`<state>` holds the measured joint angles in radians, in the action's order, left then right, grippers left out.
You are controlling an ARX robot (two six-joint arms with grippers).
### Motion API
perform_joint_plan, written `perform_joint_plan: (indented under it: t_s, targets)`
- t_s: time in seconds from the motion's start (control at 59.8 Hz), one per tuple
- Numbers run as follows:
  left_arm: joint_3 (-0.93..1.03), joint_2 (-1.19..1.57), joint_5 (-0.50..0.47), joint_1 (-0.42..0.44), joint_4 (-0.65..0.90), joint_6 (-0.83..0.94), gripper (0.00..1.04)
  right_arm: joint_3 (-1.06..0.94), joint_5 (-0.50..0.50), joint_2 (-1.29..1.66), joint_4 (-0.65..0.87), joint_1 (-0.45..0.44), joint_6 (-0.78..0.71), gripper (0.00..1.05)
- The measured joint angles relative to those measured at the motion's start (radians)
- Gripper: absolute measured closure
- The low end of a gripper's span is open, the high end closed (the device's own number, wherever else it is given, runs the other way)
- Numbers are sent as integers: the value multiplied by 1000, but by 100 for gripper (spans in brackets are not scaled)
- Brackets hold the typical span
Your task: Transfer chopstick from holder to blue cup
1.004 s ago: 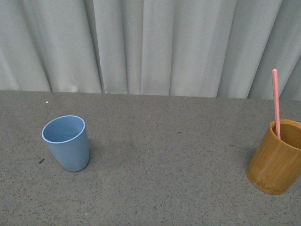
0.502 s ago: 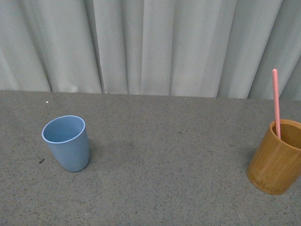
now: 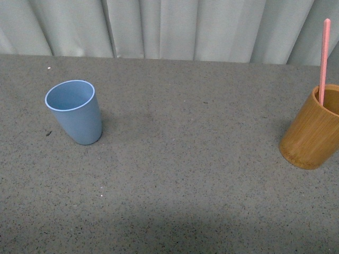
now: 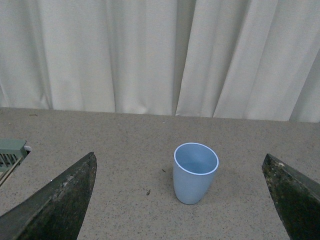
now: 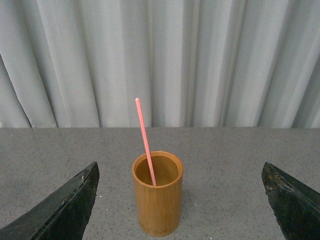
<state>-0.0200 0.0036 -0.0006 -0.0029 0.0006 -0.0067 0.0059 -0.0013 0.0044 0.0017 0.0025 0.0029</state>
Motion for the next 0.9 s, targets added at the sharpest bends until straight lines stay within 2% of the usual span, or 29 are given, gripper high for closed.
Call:
perform_joint_plan:
  t_s: [0.903]
  targets:
    - [0,0,0,0,0,0,7,0,0,0,0,0,0,9]
